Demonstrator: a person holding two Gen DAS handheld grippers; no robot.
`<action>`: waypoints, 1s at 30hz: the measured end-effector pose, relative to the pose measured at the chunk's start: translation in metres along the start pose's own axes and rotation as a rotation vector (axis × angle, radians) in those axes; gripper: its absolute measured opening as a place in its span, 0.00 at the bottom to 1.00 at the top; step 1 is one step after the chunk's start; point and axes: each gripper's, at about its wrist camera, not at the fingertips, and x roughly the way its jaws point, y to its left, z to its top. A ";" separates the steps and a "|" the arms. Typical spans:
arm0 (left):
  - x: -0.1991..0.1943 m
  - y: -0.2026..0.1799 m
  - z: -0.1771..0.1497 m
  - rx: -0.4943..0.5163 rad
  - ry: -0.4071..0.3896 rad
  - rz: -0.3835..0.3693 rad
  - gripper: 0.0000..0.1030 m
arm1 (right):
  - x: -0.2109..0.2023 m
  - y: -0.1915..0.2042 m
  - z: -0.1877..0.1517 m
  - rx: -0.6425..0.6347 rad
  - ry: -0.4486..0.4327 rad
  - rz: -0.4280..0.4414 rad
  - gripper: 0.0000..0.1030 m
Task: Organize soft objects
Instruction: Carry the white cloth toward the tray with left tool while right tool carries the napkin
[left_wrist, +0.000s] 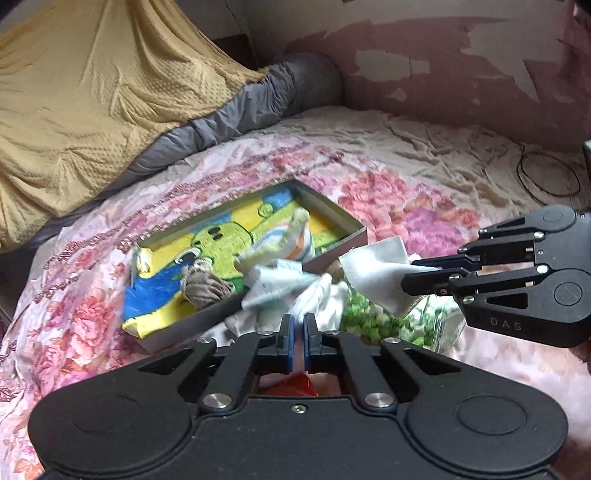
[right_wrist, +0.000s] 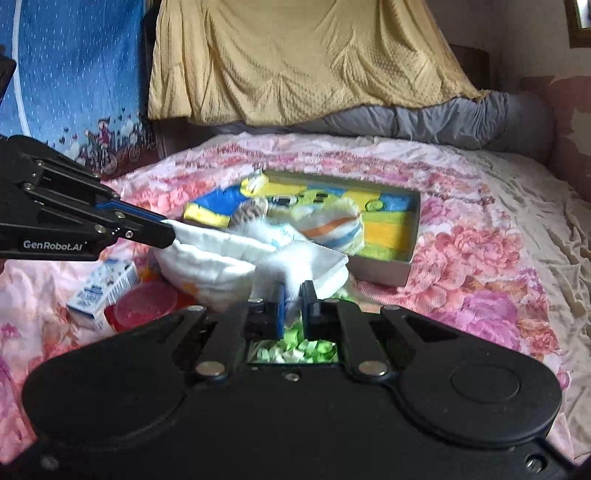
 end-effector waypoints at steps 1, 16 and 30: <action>-0.003 -0.001 0.003 -0.001 -0.004 0.006 0.04 | -0.003 -0.002 0.001 0.005 -0.010 -0.001 0.04; -0.028 -0.007 0.055 -0.067 -0.094 0.081 0.04 | -0.023 -0.043 0.013 0.124 -0.154 -0.020 0.04; -0.011 0.008 0.105 -0.135 -0.183 0.170 0.04 | -0.023 -0.062 0.023 0.169 -0.195 -0.018 0.04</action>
